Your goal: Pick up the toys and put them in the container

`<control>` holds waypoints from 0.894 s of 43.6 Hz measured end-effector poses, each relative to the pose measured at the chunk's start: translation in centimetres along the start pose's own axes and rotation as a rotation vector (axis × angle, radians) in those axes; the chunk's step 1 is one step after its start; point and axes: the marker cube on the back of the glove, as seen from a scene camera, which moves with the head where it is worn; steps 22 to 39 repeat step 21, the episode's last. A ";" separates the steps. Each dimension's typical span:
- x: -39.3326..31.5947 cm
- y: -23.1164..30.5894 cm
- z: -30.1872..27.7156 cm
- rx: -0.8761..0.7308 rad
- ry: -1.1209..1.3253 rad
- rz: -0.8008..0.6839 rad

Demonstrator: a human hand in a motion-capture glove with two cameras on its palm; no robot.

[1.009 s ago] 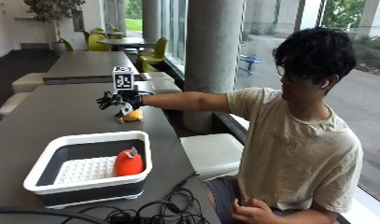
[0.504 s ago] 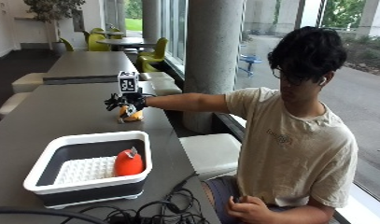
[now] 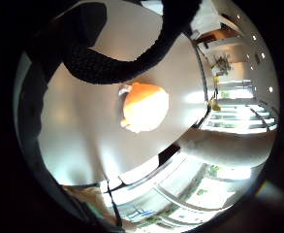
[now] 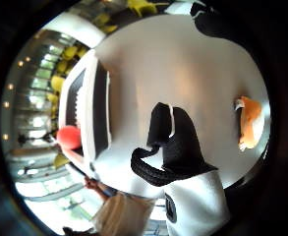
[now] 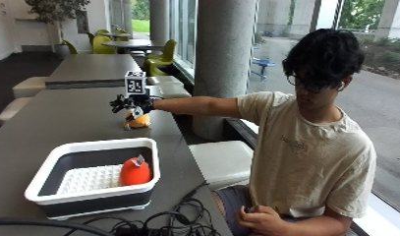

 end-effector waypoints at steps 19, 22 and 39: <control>-0.6 0.2 -0.7 -0.003 0.056 -0.005; -0.1 0.2 -0.4 -0.010 0.036 0.003; -0.1 0.2 -0.4 -0.010 0.036 0.003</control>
